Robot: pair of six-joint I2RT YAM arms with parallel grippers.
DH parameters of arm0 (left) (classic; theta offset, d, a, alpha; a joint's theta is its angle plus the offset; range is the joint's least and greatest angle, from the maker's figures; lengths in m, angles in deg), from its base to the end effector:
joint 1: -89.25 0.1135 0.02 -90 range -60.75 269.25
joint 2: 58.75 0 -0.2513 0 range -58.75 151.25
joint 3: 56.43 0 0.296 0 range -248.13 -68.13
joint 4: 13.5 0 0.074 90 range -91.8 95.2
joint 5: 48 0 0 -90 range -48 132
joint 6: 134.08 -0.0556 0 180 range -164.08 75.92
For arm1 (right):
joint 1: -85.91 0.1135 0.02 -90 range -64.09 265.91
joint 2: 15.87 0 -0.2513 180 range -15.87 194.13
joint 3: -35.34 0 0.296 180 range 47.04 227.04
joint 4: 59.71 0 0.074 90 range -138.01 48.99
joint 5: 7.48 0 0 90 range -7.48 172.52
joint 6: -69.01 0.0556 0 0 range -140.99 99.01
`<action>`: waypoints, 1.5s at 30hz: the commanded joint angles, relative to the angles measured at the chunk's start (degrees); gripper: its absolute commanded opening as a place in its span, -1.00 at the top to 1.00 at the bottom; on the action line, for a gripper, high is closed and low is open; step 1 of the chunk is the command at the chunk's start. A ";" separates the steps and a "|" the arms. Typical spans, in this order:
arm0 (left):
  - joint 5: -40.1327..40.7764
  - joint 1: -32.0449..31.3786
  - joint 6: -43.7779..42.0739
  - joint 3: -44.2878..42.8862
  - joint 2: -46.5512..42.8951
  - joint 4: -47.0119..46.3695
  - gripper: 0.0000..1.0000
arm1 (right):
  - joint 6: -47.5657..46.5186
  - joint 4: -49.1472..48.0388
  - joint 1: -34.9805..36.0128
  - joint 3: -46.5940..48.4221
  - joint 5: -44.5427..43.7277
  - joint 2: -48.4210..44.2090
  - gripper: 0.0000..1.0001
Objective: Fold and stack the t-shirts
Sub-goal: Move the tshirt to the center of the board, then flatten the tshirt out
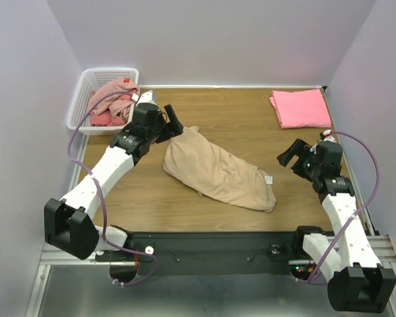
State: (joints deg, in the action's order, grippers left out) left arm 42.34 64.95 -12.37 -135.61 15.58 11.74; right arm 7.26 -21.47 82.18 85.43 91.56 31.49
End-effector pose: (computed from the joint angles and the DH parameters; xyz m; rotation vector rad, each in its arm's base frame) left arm 0.3360 -0.1514 0.3353 -0.1321 1.9769 -0.6415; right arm 0.2504 -0.0076 0.2376 0.5224 2.1495 0.4124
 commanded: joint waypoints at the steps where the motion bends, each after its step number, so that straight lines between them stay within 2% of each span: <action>1: 13.10 0.12 5.29 4.45 -4.17 -0.27 -0.92 | -1.44 -2.11 0.04 -0.51 3.52 -0.24 -1.00; 5: 15.83 0.12 7.58 11.91 -7.00 0.52 -0.97 | -1.18 -1.15 0.30 -1.39 7.65 0.63 -1.00; 7: 15.83 0.12 8.81 14.65 -7.44 0.78 -0.97 | -1.01 0.43 1.17 -1.65 6.26 1.77 -1.00; 10: 14.78 0.12 12.31 20.01 -7.26 0.88 -0.97 | 0.39 4.38 6.86 -1.83 2.31 4.24 -1.00; 15: 10.91 0.12 15.57 30.19 -8.40 -2.63 -0.97 | 8.81 9.22 16.11 -4.02 -6.30 5.29 -0.99; 19: 9.94 0.21 16.11 32.59 -7.36 -7.82 -0.96 | 14.10 10.89 20.77 -5.25 -7.10 9.76 -0.90; 25: 7.23 0.39 15.58 31.54 0.10 -13.19 -0.58 | 19.56 12.30 21.66 -8.42 -7.98 8.20 -0.83; 28: 4.86 0.56 14.88 30.75 3.89 -16.96 -0.30 | 20.35 12.30 21.74 -9.39 -8.69 8.45 -0.77; 29: 4.41 0.65 14.36 29.79 6.33 -17.14 -0.13 | 20.35 12.13 21.74 -9.65 -10.25 9.15 -0.74; 31: 3.71 0.65 13.83 28.73 8.55 -17.76 0.00 | 20.27 11.52 21.74 -10.00 -10.36 11.53 -0.66; 32: 3.70 0.65 13.13 28.29 10.30 -17.76 0.09 | 20.27 10.82 21.74 -10.35 -10.27 12.23 -0.55; 34: 3.62 0.65 12.42 26.53 11.97 -17.24 0.64 | 20.18 8.53 21.74 -10.88 -9.31 13.81 -0.14; 35: 3.70 0.65 11.90 25.92 12.25 -16.88 1.00 | 20.09 8.18 21.74 -10.71 -9.30 13.99 0.27; 37: 4.23 0.65 10.93 24.42 11.29 -16.44 1.00 | 19.04 7.73 21.74 -8.43 -9.39 12.95 0.64; 40: 7.12 0.56 8.91 21.79 7.44 -15.31 1.00 | 16.23 7.82 21.74 -2.21 -9.91 10.23 0.93; 42: 9.23 0.65 7.15 19.34 4.35 -13.73 1.00 | 14.21 7.91 21.74 2.02 -10.09 9.17 0.99; 45: 11.69 0.65 4.69 15.74 -5.64 -11.19 1.00 | 11.92 8.34 21.74 13.07 -10.96 8.02 0.99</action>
State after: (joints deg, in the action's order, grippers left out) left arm 48.46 65.46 -3.17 -113.01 22.29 -1.11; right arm 23.21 -10.06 103.38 86.46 82.97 42.50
